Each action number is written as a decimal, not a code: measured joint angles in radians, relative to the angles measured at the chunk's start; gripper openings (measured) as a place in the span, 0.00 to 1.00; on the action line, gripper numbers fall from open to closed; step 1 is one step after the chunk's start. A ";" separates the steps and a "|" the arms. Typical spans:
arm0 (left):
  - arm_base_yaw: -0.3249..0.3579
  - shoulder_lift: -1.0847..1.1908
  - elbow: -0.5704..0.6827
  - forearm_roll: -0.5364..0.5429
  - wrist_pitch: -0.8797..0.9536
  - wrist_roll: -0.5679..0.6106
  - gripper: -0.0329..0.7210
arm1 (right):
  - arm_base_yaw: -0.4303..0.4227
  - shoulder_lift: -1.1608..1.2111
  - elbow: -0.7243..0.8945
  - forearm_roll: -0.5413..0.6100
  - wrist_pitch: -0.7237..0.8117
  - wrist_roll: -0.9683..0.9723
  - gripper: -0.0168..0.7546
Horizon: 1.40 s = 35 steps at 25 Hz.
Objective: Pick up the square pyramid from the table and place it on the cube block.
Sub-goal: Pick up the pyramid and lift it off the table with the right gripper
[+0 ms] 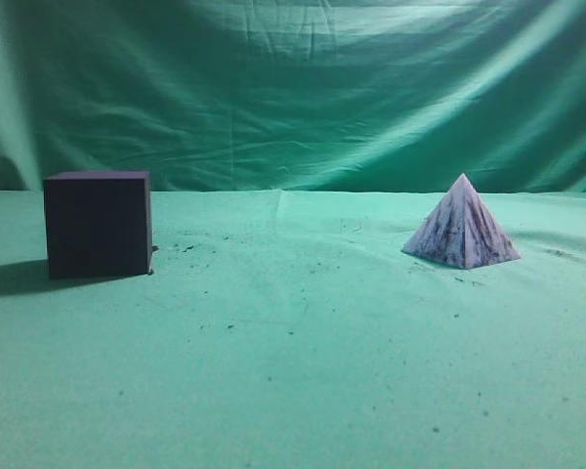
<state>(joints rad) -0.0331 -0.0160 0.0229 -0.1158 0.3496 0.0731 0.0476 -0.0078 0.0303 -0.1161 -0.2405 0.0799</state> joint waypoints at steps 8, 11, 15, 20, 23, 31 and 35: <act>0.000 0.000 0.000 0.000 0.000 0.000 0.04 | 0.000 0.076 -0.298 0.000 0.328 0.026 0.02; 0.000 0.000 0.000 0.000 0.000 0.000 0.04 | 0.000 0.231 -0.458 0.000 0.578 0.022 0.02; 0.000 0.000 0.000 0.000 0.000 0.000 0.04 | 0.000 0.444 -0.594 0.047 0.784 0.022 0.02; 0.000 0.000 0.000 0.000 0.000 0.000 0.04 | 0.056 0.642 -0.714 0.176 0.979 -0.148 0.02; 0.000 0.000 0.000 0.000 0.000 0.000 0.04 | 0.167 0.773 -0.794 0.217 1.089 -0.229 0.02; 0.000 0.000 0.000 0.000 0.000 0.000 0.04 | 0.441 1.176 -0.940 0.223 1.116 -0.249 0.08; 0.000 0.000 0.000 0.000 0.000 0.000 0.04 | 0.484 1.367 -1.016 0.224 1.105 -0.249 0.46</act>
<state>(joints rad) -0.0331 -0.0160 0.0229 -0.1158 0.3496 0.0731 0.5316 1.3595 -0.9856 0.1081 0.8646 -0.1688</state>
